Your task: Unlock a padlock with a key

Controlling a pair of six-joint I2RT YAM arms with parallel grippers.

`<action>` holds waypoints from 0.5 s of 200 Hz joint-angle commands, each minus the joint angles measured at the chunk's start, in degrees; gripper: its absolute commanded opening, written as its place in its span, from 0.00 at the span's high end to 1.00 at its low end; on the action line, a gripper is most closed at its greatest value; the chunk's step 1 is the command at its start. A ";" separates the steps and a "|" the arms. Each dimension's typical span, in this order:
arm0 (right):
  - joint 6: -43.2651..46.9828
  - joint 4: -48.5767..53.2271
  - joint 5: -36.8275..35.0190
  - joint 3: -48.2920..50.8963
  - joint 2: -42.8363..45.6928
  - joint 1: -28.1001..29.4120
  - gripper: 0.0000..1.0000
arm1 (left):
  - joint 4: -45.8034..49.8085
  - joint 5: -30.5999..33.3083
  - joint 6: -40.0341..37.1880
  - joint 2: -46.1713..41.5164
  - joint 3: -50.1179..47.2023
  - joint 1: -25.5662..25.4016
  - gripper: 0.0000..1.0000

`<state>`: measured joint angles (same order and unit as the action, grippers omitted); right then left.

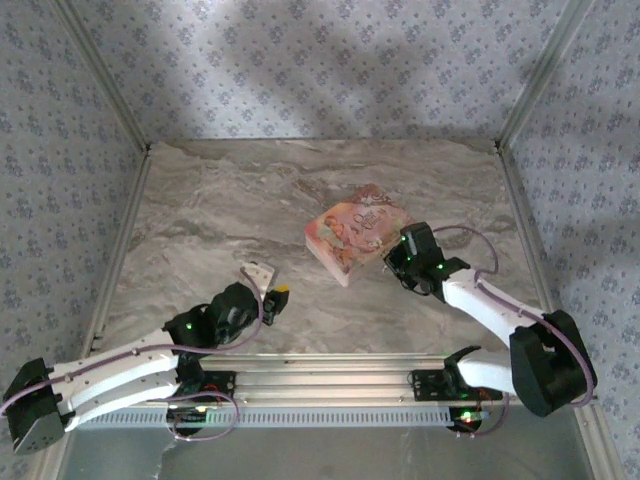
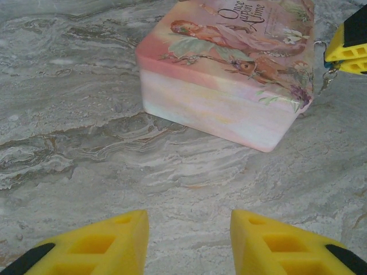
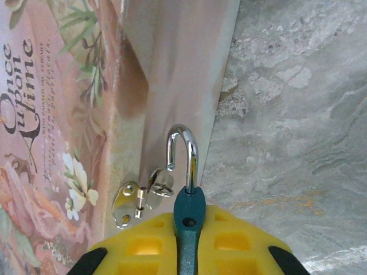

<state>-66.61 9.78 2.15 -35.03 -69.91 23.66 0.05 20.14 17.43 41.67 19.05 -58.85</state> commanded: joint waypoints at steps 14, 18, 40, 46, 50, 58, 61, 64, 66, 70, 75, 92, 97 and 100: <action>4.08 1.80 6.37 -0.13 -0.81 -2.40 1.00 | 0.70 -0.18 -0.71 -0.27 2.91 0.40 0.58; 4.37 2.01 6.24 -0.21 -0.54 -2.47 1.00 | 1.00 -0.11 -0.77 -0.34 3.04 0.40 0.58; 6.96 6.77 3.80 -2.42 1.61 -2.00 1.00 | 3.64 0.84 -1.31 -0.56 4.55 0.47 0.57; 7.89 8.14 2.81 -3.52 2.23 -1.80 1.00 | 4.81 1.46 -1.37 -0.47 5.28 0.57 0.56; 8.44 9.16 2.19 -4.08 2.69 -1.53 1.00 | 5.69 1.99 -1.41 -0.45 5.90 0.77 0.55; 8.96 11.06 0.56 -5.26 3.52 -0.99 1.00 | 7.63 2.34 -1.51 -0.35 7.00 1.45 0.53; 9.11 11.65 -0.03 -5.69 3.83 -0.65 1.00 | 8.39 2.36 -1.52 -0.23 7.50 1.79 0.52; 9.35 12.19 -0.65 -6.08 4.20 -0.32 1.00 | 9.22 2.31 -1.52 -0.14 7.97 2.14 0.50; 9.51 12.59 -1.01 -6.39 4.35 -0.05 1.00 | 9.78 2.28 -1.52 -0.09 8.29 2.40 0.49; 9.77 13.23 -1.64 -6.95 4.72 0.46 1.00 | 10.92 2.35 -1.38 0.01 8.99 2.92 0.47; 10.08 13.99 -2.42 -7.48 5.01 1.19 1.00 | 12.47 2.23 -1.13 0.16 9.91 3.73 0.44; 10.68 15.73 -4.52 -9.93 5.25 3.84 1.00 | 17.97 1.48 -0.29 0.95 13.16 6.81 0.26; 10.72 16.23 -5.08 -10.63 5.19 4.68 1.00 | 19.53 1.18 -0.14 1.12 14.12 7.65 0.16; 10.71 16.50 -5.30 -11.06 5.08 5.17 1.00 | 20.40 0.99 -0.05 1.30 14.62 8.29 0.07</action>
<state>-58.57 20.91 1.78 -41.43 -65.93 25.39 10.59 20.95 16.80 42.02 28.14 -54.54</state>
